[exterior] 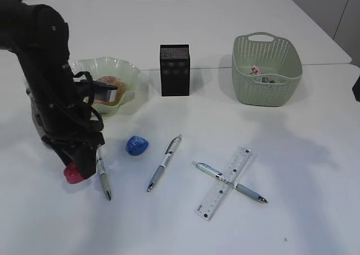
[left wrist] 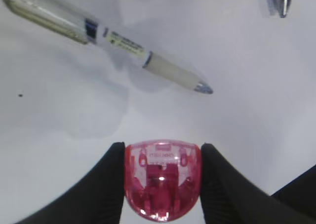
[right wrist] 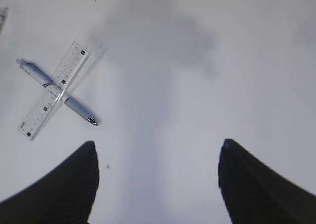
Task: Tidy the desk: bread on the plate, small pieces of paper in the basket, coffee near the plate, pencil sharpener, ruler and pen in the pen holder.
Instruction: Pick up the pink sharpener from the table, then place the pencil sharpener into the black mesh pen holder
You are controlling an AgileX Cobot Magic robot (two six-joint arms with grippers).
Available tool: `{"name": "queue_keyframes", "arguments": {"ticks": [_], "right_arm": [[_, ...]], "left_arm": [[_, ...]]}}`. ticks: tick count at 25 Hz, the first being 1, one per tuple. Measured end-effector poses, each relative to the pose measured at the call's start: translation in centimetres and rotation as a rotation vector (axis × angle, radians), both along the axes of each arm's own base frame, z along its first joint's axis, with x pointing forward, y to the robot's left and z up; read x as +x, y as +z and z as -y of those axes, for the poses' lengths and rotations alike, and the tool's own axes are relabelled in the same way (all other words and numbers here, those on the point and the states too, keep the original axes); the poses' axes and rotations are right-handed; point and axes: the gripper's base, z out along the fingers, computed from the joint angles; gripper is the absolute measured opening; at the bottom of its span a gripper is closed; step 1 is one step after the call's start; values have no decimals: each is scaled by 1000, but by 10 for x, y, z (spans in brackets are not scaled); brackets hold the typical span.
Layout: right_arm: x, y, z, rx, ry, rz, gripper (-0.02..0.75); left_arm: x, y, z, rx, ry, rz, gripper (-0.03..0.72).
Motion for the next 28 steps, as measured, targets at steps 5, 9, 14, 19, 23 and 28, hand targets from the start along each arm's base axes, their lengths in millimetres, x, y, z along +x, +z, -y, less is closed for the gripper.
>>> {"name": "queue_keyframes", "arguments": {"ticks": [5, 9, 14, 19, 23, 28], "right_arm": [[0, 0, 0, 0, 0, 0, 585], [0, 0, 0, 0, 0, 0, 585], [0, 0, 0, 0, 0, 0, 585], [0, 0, 0, 0, 0, 0, 585], [0, 0, 0, 0, 0, 2, 585], [0, 0, 0, 0, 0, 1, 586]], "left_arm": [[-6, 4, 21, -12, -54, 14, 306], [0, 19, 34, -38, -78, 66, 307], [13, 45, 44, -94, -73, 151, 307], [26, 76, 52, -148, -70, 252, 307], [38, 92, 57, -198, -55, 371, 307], [51, 100, 62, -261, -24, 520, 307]]}}
